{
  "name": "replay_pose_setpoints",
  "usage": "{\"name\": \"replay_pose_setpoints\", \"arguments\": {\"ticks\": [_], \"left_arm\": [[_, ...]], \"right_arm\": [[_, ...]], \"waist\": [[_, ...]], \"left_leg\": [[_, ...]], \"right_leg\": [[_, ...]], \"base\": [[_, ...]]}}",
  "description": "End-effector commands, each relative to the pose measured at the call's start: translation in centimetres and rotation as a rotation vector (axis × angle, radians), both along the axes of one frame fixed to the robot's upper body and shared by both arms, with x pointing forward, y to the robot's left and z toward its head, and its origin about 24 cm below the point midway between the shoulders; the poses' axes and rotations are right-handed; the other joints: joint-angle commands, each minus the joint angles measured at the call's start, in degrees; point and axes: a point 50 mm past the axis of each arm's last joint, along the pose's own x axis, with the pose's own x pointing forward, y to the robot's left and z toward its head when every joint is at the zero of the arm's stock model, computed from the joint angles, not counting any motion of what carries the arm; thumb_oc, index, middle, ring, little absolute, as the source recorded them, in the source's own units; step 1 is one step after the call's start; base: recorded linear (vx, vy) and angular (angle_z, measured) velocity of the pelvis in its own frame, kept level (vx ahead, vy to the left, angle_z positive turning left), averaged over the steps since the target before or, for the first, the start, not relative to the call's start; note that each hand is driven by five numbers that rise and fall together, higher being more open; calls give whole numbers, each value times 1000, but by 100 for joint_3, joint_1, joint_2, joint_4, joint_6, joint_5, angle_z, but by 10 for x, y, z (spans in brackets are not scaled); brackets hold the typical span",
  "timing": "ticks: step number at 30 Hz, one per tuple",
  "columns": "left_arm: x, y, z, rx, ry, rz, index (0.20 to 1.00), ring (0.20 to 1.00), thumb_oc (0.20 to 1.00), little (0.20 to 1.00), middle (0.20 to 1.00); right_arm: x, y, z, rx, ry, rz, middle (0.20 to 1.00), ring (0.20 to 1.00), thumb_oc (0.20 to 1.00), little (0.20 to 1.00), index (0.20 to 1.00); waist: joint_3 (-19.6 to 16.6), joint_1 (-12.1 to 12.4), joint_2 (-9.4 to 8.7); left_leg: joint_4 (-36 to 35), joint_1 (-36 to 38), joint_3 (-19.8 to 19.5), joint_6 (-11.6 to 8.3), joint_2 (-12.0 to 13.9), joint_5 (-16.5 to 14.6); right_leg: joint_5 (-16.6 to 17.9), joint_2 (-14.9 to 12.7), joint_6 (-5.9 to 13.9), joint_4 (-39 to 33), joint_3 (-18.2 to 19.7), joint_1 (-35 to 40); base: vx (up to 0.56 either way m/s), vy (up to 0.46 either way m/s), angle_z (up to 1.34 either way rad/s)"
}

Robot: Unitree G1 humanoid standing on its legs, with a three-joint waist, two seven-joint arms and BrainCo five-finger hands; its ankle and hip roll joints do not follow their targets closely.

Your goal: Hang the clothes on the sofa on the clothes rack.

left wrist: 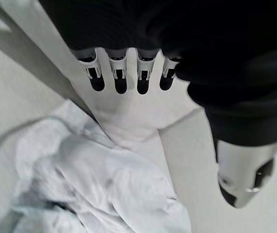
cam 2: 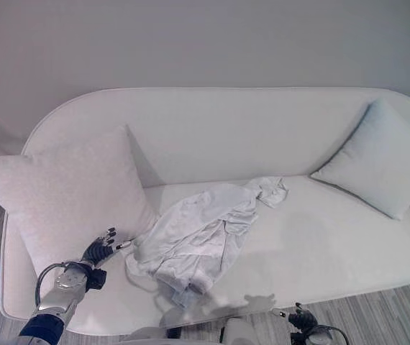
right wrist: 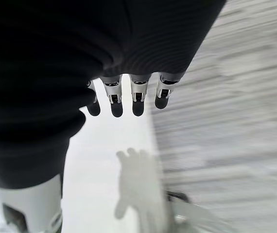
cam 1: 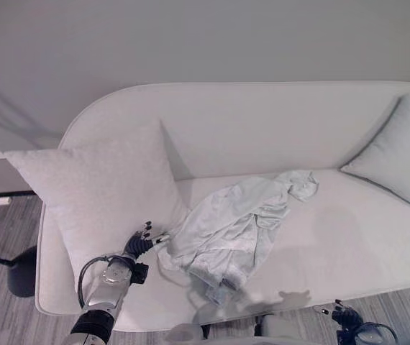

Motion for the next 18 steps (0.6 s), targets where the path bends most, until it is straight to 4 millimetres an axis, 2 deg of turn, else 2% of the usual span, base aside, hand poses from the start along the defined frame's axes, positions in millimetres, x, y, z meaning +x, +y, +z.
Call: {"name": "replay_pose_setpoints", "arguments": {"ticks": [1, 4, 5, 6, 10, 14, 17, 18], "left_arm": [[44, -32, 34, 30, -166, -126, 1000, 1000, 1000, 1000, 1000], [73, -56, 60, 76, -258, -225, 1000, 1000, 1000, 1000, 1000], [73, -56, 61, 76, -259, -225, 1000, 1000, 1000, 1000, 1000], [96, -75, 84, 118, -331, -289, 1000, 1000, 1000, 1000, 1000], [128, -102, 126, 163, -453, -347, 1000, 1000, 1000, 1000, 1000], [152, -108, 169, 228, -560, -339, 1000, 1000, 1000, 1000, 1000], [163, -105, 196, 290, -622, -321, 1000, 1000, 1000, 1000, 1000], [169, -97, 209, 332, -642, -297, 1000, 1000, 1000, 1000, 1000]], "right_arm": [[48, -28, 37, -106, -162, 18, 1000, 1000, 1000, 1000, 1000], [90, -17, 62, -123, -295, 77, 1000, 1000, 1000, 1000, 1000], [90, -17, 63, -123, -296, 77, 1000, 1000, 1000, 1000, 1000], [121, -3, 83, -122, -395, 113, 1000, 1000, 1000, 1000, 1000], [165, 16, 122, -127, -546, 156, 1000, 1000, 1000, 1000, 1000], [197, 25, 158, -159, -644, 190, 1000, 1000, 1000, 1000, 1000], [212, 33, 174, -176, -675, 216, 1000, 1000, 1000, 1000, 1000], [218, 36, 180, -181, -680, 221, 1000, 1000, 1000, 1000, 1000]], "waist": [[207, -24, 283], [497, 6, 282], [504, 7, 283], [756, 14, 286], [1327, 39, 293], [1839, 85, 293], [1879, 126, 269], [1879, 135, 246]], "left_leg": [[3, -466, -203, -434, 491, 97], [3, -637, -228, -457, 541, 186], [3, -633, -228, -457, 542, 186], [3, -754, -235, -474, 563, 237], [3, -923, -277, -513, 593, 341], [3, -1050, -320, -559, 629, 419], [3, -1326, -357, -590, 672, 460], [3, -1516, -385, -601, 701, 482]], "right_leg": [[-175, 136, -74, 69, -170, 187], [-214, 155, -53, 69, -238, 71], [-214, 155, -53, 69, -238, 74], [-255, 166, -47, 69, -259, -17], [-205, 159, -53, 69, -265, -132], [-161, 152, -67, 69, -249, -226], [-155, 151, -74, 69, -266, -484], [-127, 144, -81, 69, -267, -667]], "base": [[-58, -97, 9], [-70, -75, 1], [-131, -52, 5], [-130, -46, -4], [-154, -39, 4], [-118, -14, 3], [-66, -13, 4], [-62, -14, 1]]}}
